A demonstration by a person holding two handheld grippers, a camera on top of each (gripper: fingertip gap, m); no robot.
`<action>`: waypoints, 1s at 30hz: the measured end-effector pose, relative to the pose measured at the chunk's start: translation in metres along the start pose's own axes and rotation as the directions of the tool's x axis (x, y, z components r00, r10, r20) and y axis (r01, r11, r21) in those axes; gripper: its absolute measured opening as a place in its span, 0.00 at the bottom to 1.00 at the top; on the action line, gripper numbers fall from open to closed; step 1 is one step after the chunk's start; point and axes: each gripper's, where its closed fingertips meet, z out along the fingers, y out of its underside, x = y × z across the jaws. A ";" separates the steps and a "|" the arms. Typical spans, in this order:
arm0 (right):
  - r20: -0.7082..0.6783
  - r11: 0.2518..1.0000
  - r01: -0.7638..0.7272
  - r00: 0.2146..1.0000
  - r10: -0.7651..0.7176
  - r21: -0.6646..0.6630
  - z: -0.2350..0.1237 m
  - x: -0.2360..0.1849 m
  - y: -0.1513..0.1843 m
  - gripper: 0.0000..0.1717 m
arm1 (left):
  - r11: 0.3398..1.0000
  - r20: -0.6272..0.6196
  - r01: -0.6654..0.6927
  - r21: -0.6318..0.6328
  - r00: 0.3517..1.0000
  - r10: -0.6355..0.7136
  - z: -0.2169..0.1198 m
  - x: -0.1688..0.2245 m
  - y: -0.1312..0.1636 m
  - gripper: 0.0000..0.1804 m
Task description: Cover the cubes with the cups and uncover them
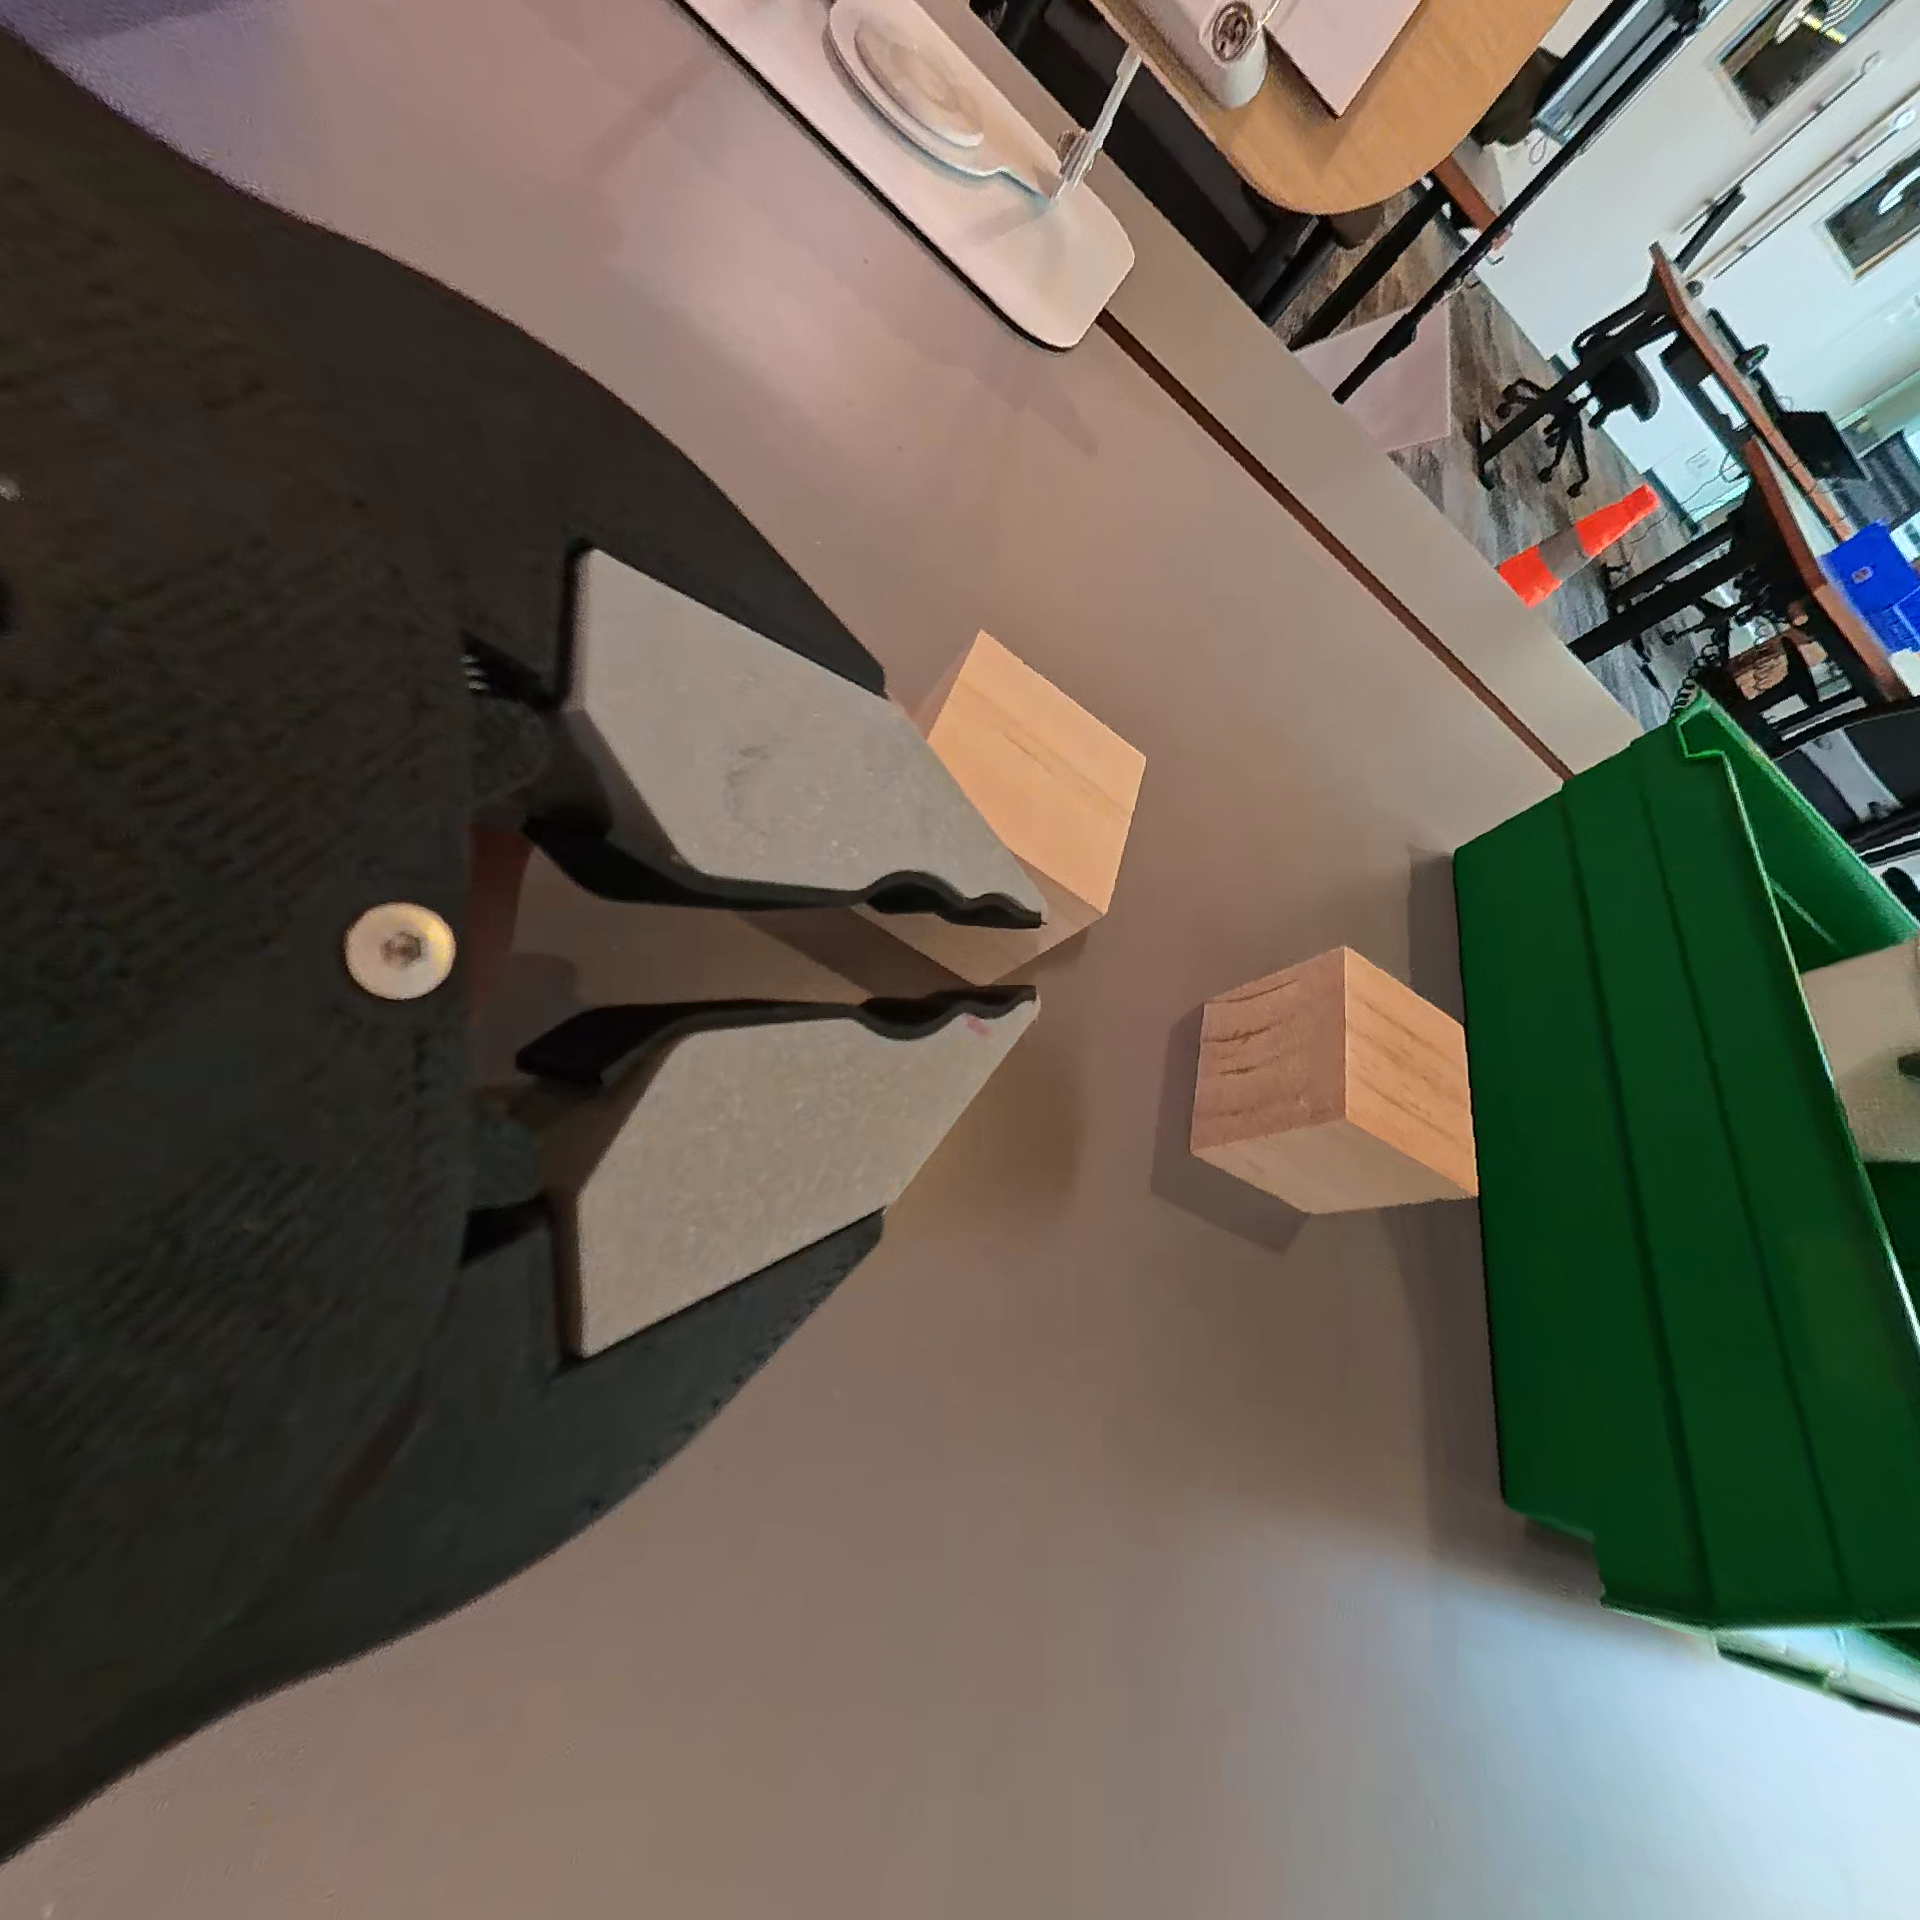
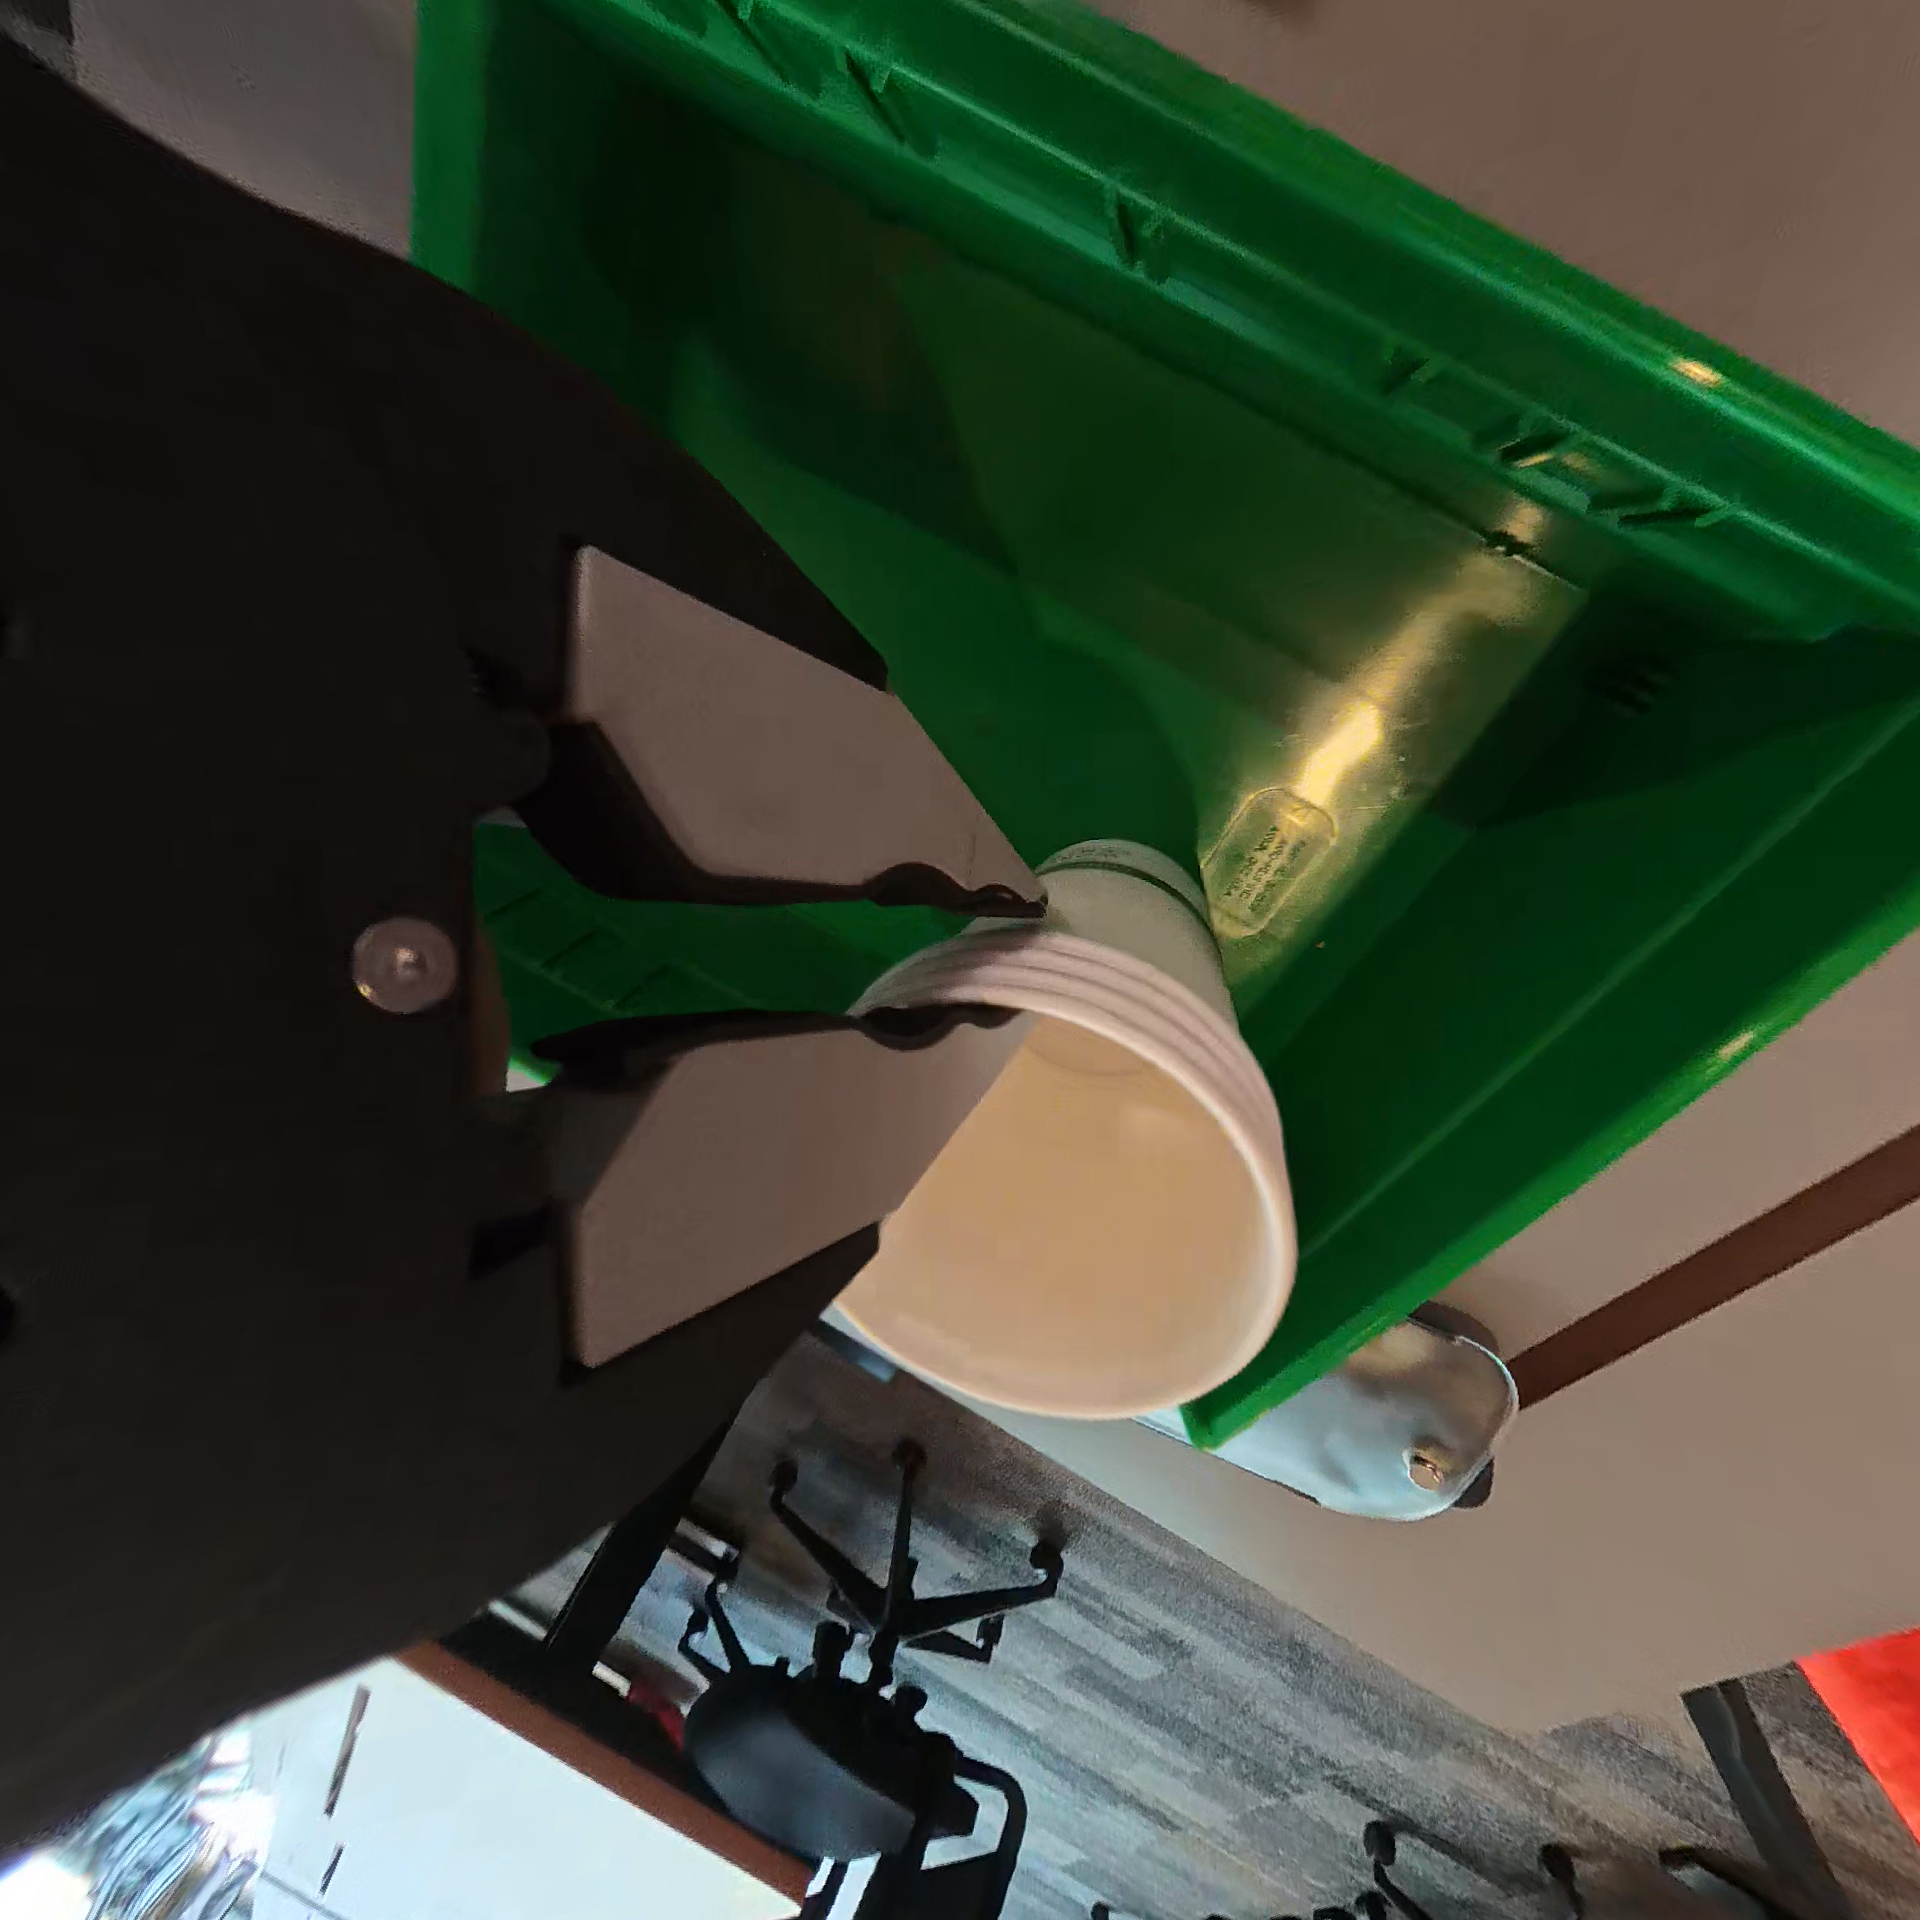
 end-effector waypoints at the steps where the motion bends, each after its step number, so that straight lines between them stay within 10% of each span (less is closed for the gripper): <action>1: 0.002 1.000 -0.012 1.000 0.012 0.018 -0.002 0.002 -0.002 0.09 | 1.000 -0.003 0.004 0.001 1.000 -0.004 0.000 0.000 0.000 0.05; 8: 0.026 0.955 -0.124 0.992 0.121 0.268 -0.065 0.007 -0.025 0.14 | 1.000 0.003 0.006 -0.008 1.000 -0.006 0.000 -0.001 0.002 0.05; 14: 0.422 0.844 -0.241 0.906 0.019 0.479 -0.138 -0.123 -0.068 0.29 | 1.000 0.012 0.009 -0.003 1.000 -0.009 -0.001 -0.003 0.002 0.05; 20: 0.389 0.854 -0.254 0.919 0.066 0.455 -0.112 -0.211 -0.079 0.39 | 1.000 0.011 -0.003 0.001 1.000 0.003 -0.002 -0.002 0.002 0.05; 30: 0.249 0.887 -0.333 0.933 0.261 0.319 -0.019 -0.234 -0.054 0.38 | 1.000 0.004 -0.010 -0.003 1.000 0.010 -0.003 -0.001 0.003 0.05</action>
